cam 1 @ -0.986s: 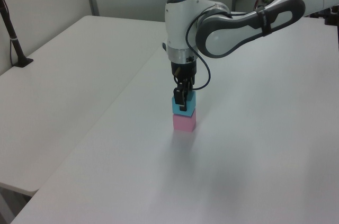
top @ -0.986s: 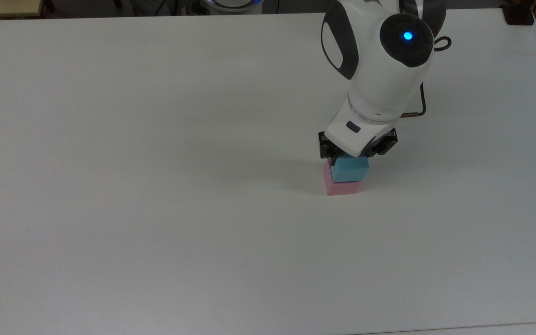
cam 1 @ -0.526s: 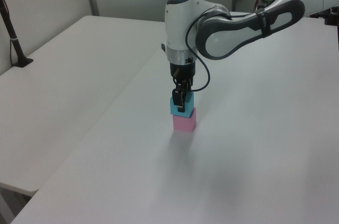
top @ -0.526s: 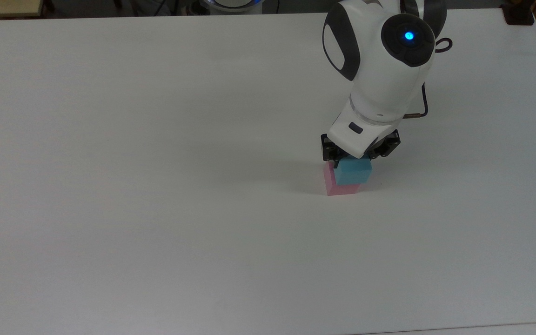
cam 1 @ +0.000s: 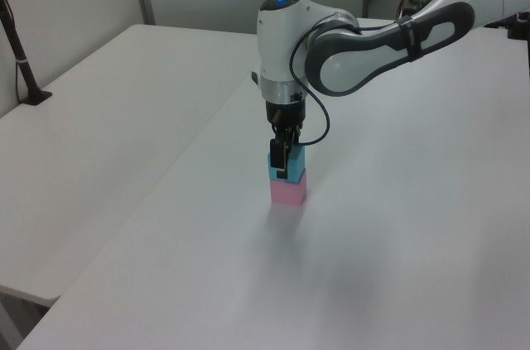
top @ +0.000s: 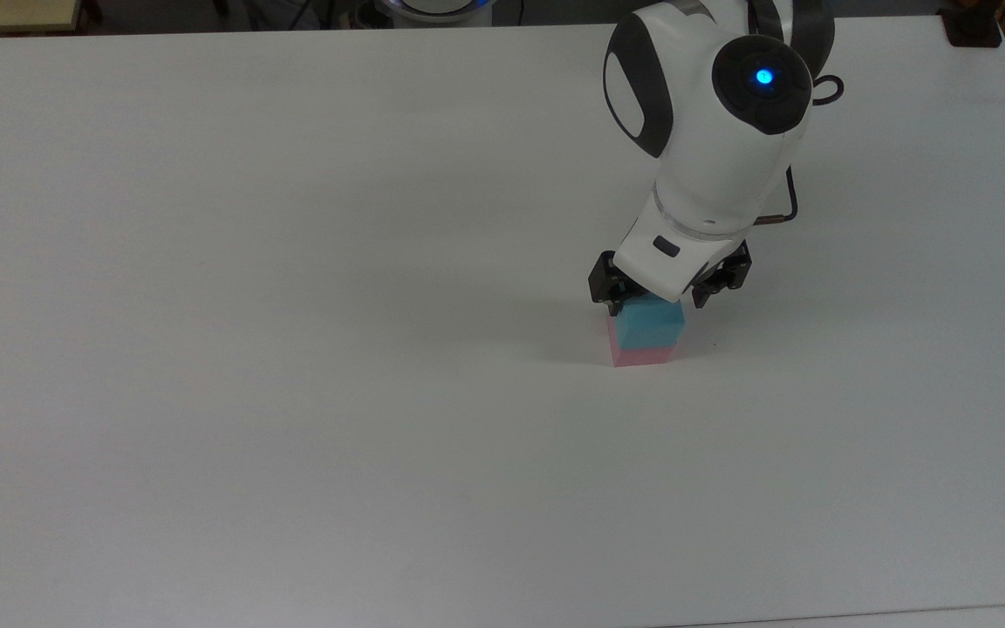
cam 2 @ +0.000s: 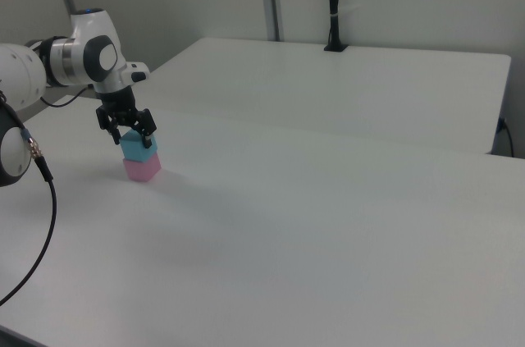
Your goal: Put blue cube on pink cube
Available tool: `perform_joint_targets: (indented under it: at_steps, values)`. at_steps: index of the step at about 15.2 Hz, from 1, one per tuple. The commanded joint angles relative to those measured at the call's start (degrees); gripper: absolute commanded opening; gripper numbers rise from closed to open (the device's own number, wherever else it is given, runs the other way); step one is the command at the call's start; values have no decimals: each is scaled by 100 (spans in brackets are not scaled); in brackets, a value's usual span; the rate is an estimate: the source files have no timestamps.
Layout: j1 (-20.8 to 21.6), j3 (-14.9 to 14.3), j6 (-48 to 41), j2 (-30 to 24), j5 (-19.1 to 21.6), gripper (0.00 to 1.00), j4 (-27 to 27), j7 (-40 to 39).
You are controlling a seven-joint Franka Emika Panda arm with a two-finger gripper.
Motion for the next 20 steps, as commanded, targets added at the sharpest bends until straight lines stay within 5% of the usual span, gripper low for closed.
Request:
perform_joint_targets:
  at_steps: [1, 8, 13, 17, 20]
  values:
    - [38, -38, 23, -29, 55, 100, -15, -131]
    - [-58, -46, -582, -722, 64, 100, -120, -289]
    - [-400, -222, -1277, -1995, 20, 100, -725, -315]
    - [-1479, -266, -2057, -3471, 134, 100, -1560, -1779]
    - [-2096, -275, -2376, -3825, 134, 100, -1640, -1800]
